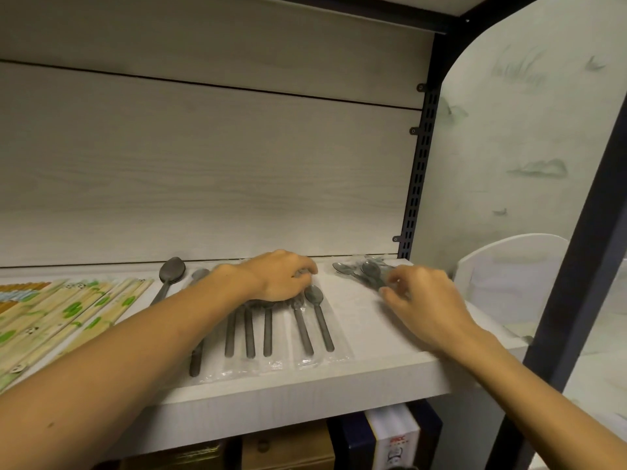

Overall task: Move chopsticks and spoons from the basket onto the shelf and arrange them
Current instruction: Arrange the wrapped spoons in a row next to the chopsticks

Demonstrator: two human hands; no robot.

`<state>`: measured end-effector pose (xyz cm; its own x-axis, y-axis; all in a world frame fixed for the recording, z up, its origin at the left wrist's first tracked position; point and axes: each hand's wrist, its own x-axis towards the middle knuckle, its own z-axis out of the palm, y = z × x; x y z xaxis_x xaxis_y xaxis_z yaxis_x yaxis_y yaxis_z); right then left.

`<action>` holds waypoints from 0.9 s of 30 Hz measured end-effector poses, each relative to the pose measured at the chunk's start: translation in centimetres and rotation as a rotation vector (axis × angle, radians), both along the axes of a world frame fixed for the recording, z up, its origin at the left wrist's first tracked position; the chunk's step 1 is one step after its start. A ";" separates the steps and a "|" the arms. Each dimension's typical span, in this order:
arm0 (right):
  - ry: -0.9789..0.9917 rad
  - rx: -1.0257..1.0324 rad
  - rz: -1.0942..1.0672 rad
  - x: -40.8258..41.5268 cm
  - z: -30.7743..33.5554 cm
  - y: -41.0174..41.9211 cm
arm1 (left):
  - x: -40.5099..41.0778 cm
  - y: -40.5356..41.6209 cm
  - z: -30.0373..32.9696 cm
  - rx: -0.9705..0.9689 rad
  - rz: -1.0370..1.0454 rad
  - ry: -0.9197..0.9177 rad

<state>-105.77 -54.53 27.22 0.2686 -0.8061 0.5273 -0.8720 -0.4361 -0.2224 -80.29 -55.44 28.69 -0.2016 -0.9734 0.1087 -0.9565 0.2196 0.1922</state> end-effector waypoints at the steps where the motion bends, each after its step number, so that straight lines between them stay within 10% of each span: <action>1: 0.027 0.008 -0.059 -0.4 -0.1 -0.4 | -0.4 0.0 0.1 0.000 -0.014 -0.010; 27: -0.189 -0.030 -0.046 -4.8 1.2 -1.8 | -11.8 -3.6 -0.3 -0.099 -0.258 -0.084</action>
